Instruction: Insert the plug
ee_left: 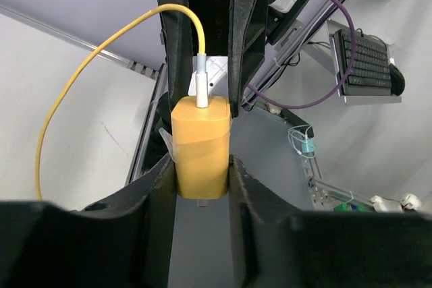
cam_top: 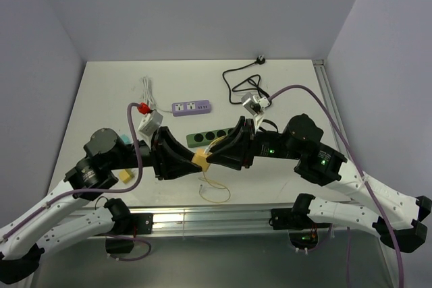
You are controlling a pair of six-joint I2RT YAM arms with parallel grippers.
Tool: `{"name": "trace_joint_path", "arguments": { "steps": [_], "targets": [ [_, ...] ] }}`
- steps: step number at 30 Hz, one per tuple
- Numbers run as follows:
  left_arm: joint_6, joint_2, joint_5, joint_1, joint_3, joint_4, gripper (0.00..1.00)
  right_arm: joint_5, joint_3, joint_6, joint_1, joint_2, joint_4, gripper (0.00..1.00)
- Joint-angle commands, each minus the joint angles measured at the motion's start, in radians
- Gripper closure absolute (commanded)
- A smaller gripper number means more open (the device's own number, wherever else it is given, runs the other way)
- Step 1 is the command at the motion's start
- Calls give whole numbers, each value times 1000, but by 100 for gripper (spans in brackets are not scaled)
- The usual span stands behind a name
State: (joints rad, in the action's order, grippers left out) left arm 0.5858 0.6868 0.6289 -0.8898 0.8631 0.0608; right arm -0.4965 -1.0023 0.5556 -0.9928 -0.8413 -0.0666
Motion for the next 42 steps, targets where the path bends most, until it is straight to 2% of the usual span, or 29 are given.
{"name": "trace_joint_path", "arguments": {
  "steps": [1,3,4,7,8,10,11,17,19,26,31,35,37,42],
  "targets": [
    [12,22,38,0,13,-64,69,15,-30,-6,-6,13,62,100],
    [25,22,41,0,8,-75,83,-5,-29,-14,-6,8,62,100],
    [28,20,41,0,7,-73,100,-8,-39,-20,-7,-2,50,100],
    [6,36,46,0,36,-10,100,-5,-90,-74,-9,-30,-47,81],
    [-1,36,42,0,43,19,100,-7,-104,-103,-7,-35,-74,69],
    [-17,33,19,0,57,60,100,-2,-131,-124,-7,-41,-136,58],
    [-21,23,15,0,56,60,100,-7,-139,-150,-7,-42,-153,50],
    [-58,28,-34,0,103,158,100,12,-197,-200,-6,-41,-295,45],
    [-63,26,-26,0,109,157,100,-4,-185,-207,-7,-22,-323,38],
    [-89,37,-40,0,140,209,100,-40,-194,-220,-7,-33,-360,37],
    [-119,51,-101,0,192,329,100,-17,-307,-298,-7,-41,-510,37],
    [-144,80,-155,0,223,421,100,10,-423,-355,-9,-74,-579,31],
    [-141,88,-140,0,218,427,100,-2,-490,-400,-9,-123,-602,28],
    [-129,91,-60,0,189,392,100,-73,-648,-514,-9,-293,-722,28]
  ]
}}
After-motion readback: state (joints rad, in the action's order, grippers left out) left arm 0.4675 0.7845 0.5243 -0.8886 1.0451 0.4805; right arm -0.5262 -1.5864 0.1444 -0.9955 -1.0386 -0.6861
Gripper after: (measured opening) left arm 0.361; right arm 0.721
